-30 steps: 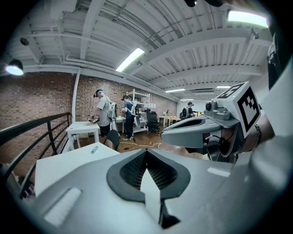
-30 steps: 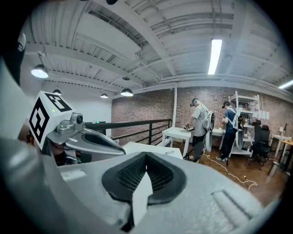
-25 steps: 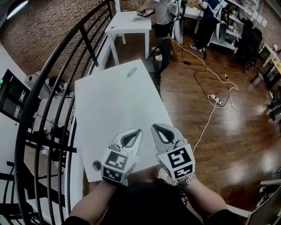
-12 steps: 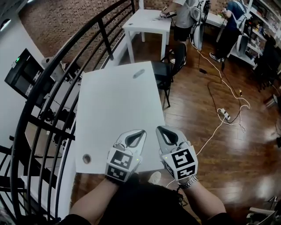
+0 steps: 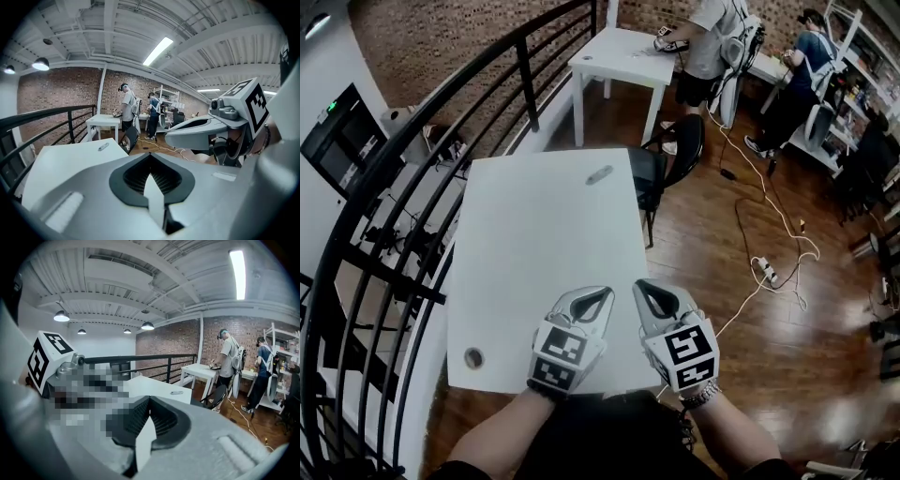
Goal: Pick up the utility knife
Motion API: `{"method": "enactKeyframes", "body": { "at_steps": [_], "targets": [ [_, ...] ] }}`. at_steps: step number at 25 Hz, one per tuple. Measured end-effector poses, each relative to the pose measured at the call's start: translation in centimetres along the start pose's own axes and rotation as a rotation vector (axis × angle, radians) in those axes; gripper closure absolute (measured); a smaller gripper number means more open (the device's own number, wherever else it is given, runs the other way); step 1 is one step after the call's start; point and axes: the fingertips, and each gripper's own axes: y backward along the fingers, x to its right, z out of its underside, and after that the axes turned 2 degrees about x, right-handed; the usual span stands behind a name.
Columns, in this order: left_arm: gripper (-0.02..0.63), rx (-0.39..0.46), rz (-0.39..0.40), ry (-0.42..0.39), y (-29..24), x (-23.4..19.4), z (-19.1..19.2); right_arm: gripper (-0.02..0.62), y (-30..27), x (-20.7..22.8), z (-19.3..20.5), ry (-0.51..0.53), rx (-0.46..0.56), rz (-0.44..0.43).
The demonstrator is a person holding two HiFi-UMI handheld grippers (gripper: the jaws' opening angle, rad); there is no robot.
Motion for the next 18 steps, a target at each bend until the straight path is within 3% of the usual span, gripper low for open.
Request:
{"method": "enactKeyframes", "body": {
  "at_steps": [7, 13, 18],
  "targets": [
    [0.589, 0.0, -0.055, 0.054, -2.1, -2.4, 0.7, 0.603, -2.9, 1.1, 0.4, 0.026, -0.017, -0.065],
    [0.591, -0.013, -0.216, 0.094, -4.4, -3.6, 0.5, 0.602, -4.8, 3.2, 1.1, 0.054, -0.002, -0.222],
    [0.59, -0.026, -0.353, 0.132, -6.6, -1.3, 0.2, 0.603, -3.8, 5.6, 2.3, 0.083, 0.001, -0.364]
  ]
}}
